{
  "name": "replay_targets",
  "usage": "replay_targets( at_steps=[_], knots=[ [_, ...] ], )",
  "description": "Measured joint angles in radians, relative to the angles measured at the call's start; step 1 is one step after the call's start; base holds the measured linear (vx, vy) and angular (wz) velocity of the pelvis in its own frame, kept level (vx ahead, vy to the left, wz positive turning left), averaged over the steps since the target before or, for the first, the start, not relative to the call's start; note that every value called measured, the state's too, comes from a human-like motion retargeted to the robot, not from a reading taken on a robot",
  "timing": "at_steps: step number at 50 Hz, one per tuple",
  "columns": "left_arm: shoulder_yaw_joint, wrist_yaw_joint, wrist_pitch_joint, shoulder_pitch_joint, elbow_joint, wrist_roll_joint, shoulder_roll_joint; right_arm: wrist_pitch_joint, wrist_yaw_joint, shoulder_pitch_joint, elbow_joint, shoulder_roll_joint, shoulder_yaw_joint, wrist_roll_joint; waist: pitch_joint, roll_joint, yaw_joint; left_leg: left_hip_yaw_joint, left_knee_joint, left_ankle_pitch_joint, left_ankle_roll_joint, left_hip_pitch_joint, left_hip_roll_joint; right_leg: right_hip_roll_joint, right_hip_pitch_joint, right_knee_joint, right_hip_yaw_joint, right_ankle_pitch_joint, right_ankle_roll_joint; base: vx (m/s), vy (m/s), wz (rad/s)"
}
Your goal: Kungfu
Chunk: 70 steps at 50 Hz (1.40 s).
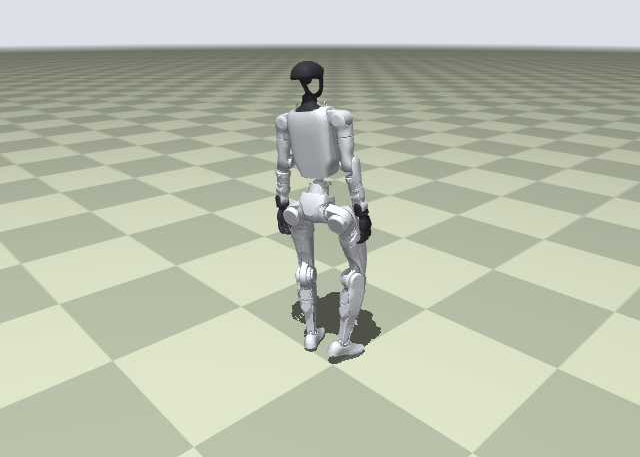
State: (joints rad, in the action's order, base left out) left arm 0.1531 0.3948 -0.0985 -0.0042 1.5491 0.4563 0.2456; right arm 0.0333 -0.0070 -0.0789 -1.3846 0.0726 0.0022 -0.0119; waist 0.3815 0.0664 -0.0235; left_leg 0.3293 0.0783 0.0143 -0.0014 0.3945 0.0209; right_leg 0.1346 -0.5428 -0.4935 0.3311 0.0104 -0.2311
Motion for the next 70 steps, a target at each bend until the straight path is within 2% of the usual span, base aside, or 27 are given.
replay_targets(
  at_steps=[3, 4, 6, 8, 10, 12, 13, 16, 19, 25, 30, 33, 37, 42, 47, 48, 50, 53, 55, 57, 60, 61, 62, 63, 65, 68, 70],
  knots=[
    [-0.024, -0.016, 0.012, -0.018, -0.023, 0.015, 0.007, -0.017, -0.011, -0.007, -0.016, -0.009, 0.001, 0.034, -0.022, -0.01, -0.029, -0.03, 0.003, -0.005, -0.002, -0.031, -0.01, 0.086, 0.055, 0.194, 0.08, -0.066, 0.085, 0.19, -0.01, 0.62],
    [-0.029, -0.025, 0.018, -0.023, -0.029, 0.015, 0.009, -0.019, -0.013, -0.008, -0.023, -0.012, 0.005, 0.039, -0.03, -0.011, -0.041, -0.037, 0.004, -0.008, -0.004, -0.043, -0.015, 0.109, 0.077, 0.264, 0.114, -0.109, 0.097, 0.21, -0.05, 0.54],
    [-0.031, -0.044, 0.026, -0.026, -0.039, 0.02, 0.014, -0.021, -0.016, -0.008, -0.04, -0.021, 0.015, 0.039, -0.041, -0.012, -0.058, -0.041, 0.003, -0.017, -0.011, -0.071, -0.023, 0.137, 0.103, 0.388, 0.165, -0.194, 0.093, 0.2, -0.06, 0.29],
    [-0.018, -0.058, 0.031, -0.023, -0.046, 0.036, 0.015, -0.014, -0.016, -0.008, -0.058, -0.033, 0.029, 0.028, -0.035, -0.019, -0.073, -0.048, 0.001, -0.024, -0.021, -0.084, -0.018, 0.153, 0.09, 0.465, 0.182, -0.227, 0.067, 0.17, -0.08, 0.08],
    [0.001, -0.069, 0.032, -0.016, -0.049, 0.052, 0.011, 0.013, -0.033, -0.006, -0.077, -0.044, 0.047, 0.009, 0.015, -0.027, -0.074, -0.043, 0.0, -0.027, -0.03, -0.048, -0.006, 0.166, -0.003, 0.432, 0.12, -0.249, 0.103, 0.16, -0.12, -0.31],
    [0.006, -0.078, 0.031, -0.006, -0.046, 0.037, 0.008, 0.023, -0.087, -0.004, -0.082, -0.049, 0.052, 0.021, 0.029, 0.019, -0.047, 0.014, -0.005, -0.038, -0.034, -0.057, -0.031, 0.172, -0.049, 0.383, 0.055, -0.315, 0.1, 0.17, -0.18, -0.81],
    [0.003, -0.081, 0.031, -0.005, -0.038, 0.017, 0.007, 0.005, -0.088, -0.003, -0.071, -0.049, 0.047, 0.041, 0.013, 0.025, -0.037, 0.031, -0.005, -0.042, -0.036, -0.075, -0.031, 0.169, -0.035, 0.372, 0.072, -0.271, 0.098, 0.13, -0.21, -0.68],
    [-0.012, -0.09, 0.029, -0.013, 0.006, -0.041, 0.008, -0.02, -0.029, -0.014, -0.032, -0.054, 0.014, 0.084, -0.04, -0.002, -0.039, 0.035, -0.004, -0.05, -0.049, -0.135, 0.003, 0.141, 0.046, 0.372, 0.173, -0.202, 0.154, 0.11, -0.21, -0.22],
    [-0.003, -0.143, 0.019, -0.013, 0.042, -0.043, -0.011, -0.006, 0.043, -0.016, -0.038, -0.046, -0.001, 0.092, -0.049, -0.027, -0.055, 0.021, -0.001, -0.06, -0.062, -0.162, 0.028, 0.107, 0.083, 0.383, 0.176, -0.154, 0.193, 0.2, -0.17, 0.2],
    [-0.074, -0.311, 0.052, 0.036, 0.033, -0.037, -0.07, 0.054, 0.103, -0.006, -0.112, -0.029, -0.038, 0.032, 0.087, -0.003, -0.017, 0.03, 0.006, -0.079, -0.087, -0.079, 0.03, 0.104, 0.001, 0.392, 0.176, -0.115, 0.178, 0.21, -0.2, 0.02],
    [-0.146, -0.362, 0.077, 0.009, 0.024, 0.035, -0.096, 0.107, 0.159, 0.017, -0.069, 0.005, -0.039, -0.034, 0.055, -0.004, 0.004, 0.037, 0.007, -0.078, -0.095, -0.09, 0.032, 0.102, 0.009, 0.384, 0.18, -0.103, 0.174, 0.01, -0.04, -0.04],
    [-0.17, -0.392, 0.058, -0.012, 0.019, 0.181, -0.09, 0.112, 0.178, 0.022, -0.023, 0.028, -0.034, -0.059, 0.056, -0.009, -0.007, 0.019, 0.015, -0.078, -0.097, -0.073, 0.03, 0.113, 0.002, 0.382, 0.187, -0.11, 0.167, -0.04, 0.05, 0.27],
    [-0.197, -0.398, 0.079, -0.036, -0.008, 0.305, -0.064, 0.101, 0.155, 0.032, 0.022, 0.046, -0.041, -0.056, 0.042, -0.013, -0.02, 0.006, 0.016, -0.078, -0.085, -0.066, 0.02, 0.133, 0.004, 0.381, 0.2, -0.137, 0.152, -0.09, 0.11, 0.21],
    [-0.204, -0.322, 0.11, -0.07, -0.035, 0.306, -0.042, 0.081, 0.12, 0.045, 0.048, 0.052, -0.064, -0.016, 0.027, -0.006, -0.023, 0.016, 0.006, -0.07, -0.062, -0.059, -0.009, 0.169, -0.022, 0.371, 0.198, -0.206, 0.127, -0.13, 0.21, -0.04],
    [-0.176, -0.274, 0.114, -0.102, -0.034, 0.19, -0.034, 0.058, 0.098, 0.068, 0.048, 0.046, -0.075, -0.011, -0.042, -0.008, -0.038, 0.037, -0.004, -0.052, -0.044, -0.082, -0.03, 0.188, -0.011, 0.381, 0.17, -0.296, 0.073, -0.2, 0.25, -0.17],
    [-0.169, -0.263, 0.113, -0.103, -0.031, 0.162, -0.033, 0.049, 0.089, 0.071, 0.043, 0.046, -0.071, -0.016, -0.053, -0.016, -0.044, 0.04, -0.006, -0.049, -0.041, -0.084, -0.029, 0.184, -0.007, 0.38, 0.154, -0.291, 0.067, -0.2, 0.23, -0.2],
    [-0.149, -0.236, 0.113, -0.102, -0.021, 0.117, -0.026, 0.031, 0.067, 0.074, 0.026, 0.042, -0.058, -0.032, -0.061, -0.035, -0.059, 0.045, -0.008, -0.042, -0.035, -0.078, -0.02, 0.164, -0.012, 0.357, 0.097, -0.216, 0.069, -0.17, 0.2, -0.29],
    [-0.106, -0.201, 0.101, -0.087, -0.007, 0.098, -0.01, 0.004, 0.028, 0.076, -0.028, 0.024, -0.047, -0.052, -0.05, -0.059, -0.062, 0.064, -0.012, -0.032, -0.031, -0.052, 0.002, 0.092, -0.035, 0.275, -0.012, -0.018, 0.128, -0.15, 0.12, -0.43],
    [-0.085, -0.2, 0.092, -0.07, -0.001, 0.098, -0.003, -0.018, 0.008, 0.07, -0.068, 0.008, -0.052, -0.056, -0.047, -0.063, -0.057, 0.07, -0.015, -0.025, -0.03, -0.043, 0.01, 0.051, -0.025, 0.227, -0.044, 0.072, 0.134, -0.11, 0.06, -0.27],
    [-0.072, -0.207, 0.088, -0.052, 0.007, 0.096, 0.007, -0.036, -0.002, 0.058, -0.106, -0.009, -0.057, -0.041, -0.041, -0.058, -0.051, 0.076, -0.019, -0.022, -0.028, -0.036, 0.009, 0.032, 0.0, 0.19, -0.026, 0.099, 0.134, -0.08, 0.02, -0.16],
    [-0.053, -0.206, 0.076, -0.021, 0.018, 0.098, 0.019, -0.055, -0.01, 0.032, -0.161, -0.038, -0.073, 0.013, -0.018, -0.03, -0.017, 0.112, -0.028, -0.023, -0.025, -0.029, 0.0, 0.02, 0.036, 0.153, -0.033, 0.081, 0.117, -0.04, 0.0, -0.44],
    [-0.043, -0.206, 0.071, -0.008, 0.02, 0.103, 0.019, -0.064, -0.008, 0.021, -0.176, -0.049, -0.085, 0.052, -0.01, -0.025, -0.014, 0.113, -0.029, -0.024, -0.025, -0.027, -0.003, 0.013, 0.054, 0.162, -0.032, 0.11, 0.091, -0.02, -0.02, -0.22],
    [-0.032, -0.205, 0.066, 0.005, 0.021, 0.107, 0.019, -0.075, -0.002, 0.012, -0.192, -0.06, -0.099, 0.097, -0.001, -0.022, -0.015, 0.11, -0.028, -0.024, -0.025, -0.023, -0.005, 0.004, 0.071, 0.177, -0.02, 0.138, 0.093, -0.01, -0.03, 0.26],
    [-0.019, -0.206, 0.062, 0.021, 0.022, 0.11, 0.017, -0.09, 0.012, 0.004, -0.208, -0.072, -0.118, 0.152, 0.01, -0.022, -0.023, 0.099, -0.026, -0.023, -0.025, -0.016, -0.006, -0.01, 0.088, 0.203, 0.014, 0.167, 0.153, 0.0, -0.04, 0.37],
    [0.018, -0.209, 0.056, 0.055, 0.022, 0.113, 0.008, -0.12, 0.056, -0.009, -0.24, -0.096, -0.16, 0.27, 0.04, -0.006, -0.033, 0.096, -0.023, -0.024, -0.026, 0.0, -0.022, -0.008, 0.117, 0.286, 0.107, 0.151, 0.232, 0.03, -0.06, 0.24],
    [0.055, -0.224, 0.04, 0.089, 0.035, 0.044, -0.022, -0.115, 0.135, -0.005, -0.27, -0.115, -0.209, 0.449, 0.078, 0.025, -0.011, 0.123, -0.024, -0.022, -0.026, 0.024, -0.032, -0.025, 0.071, 0.302, -0.017, 0.136, 0.226, -0.01, -0.05, -0.18],
    [0.062, -0.236, 0.048, 0.101, 0.048, -0.058, -0.057, -0.117, 0.159, -0.002, -0.256, -0.114, -0.227, 0.526, 0.054, 0.009, -0.01, 0.116, -0.023, -0.018, -0.028, 0.01, -0.018, -0.026, 0.076, 0.302, -0.033, 0.126, 0.203, -0.12, 0.01, -0.08]
  ],
)
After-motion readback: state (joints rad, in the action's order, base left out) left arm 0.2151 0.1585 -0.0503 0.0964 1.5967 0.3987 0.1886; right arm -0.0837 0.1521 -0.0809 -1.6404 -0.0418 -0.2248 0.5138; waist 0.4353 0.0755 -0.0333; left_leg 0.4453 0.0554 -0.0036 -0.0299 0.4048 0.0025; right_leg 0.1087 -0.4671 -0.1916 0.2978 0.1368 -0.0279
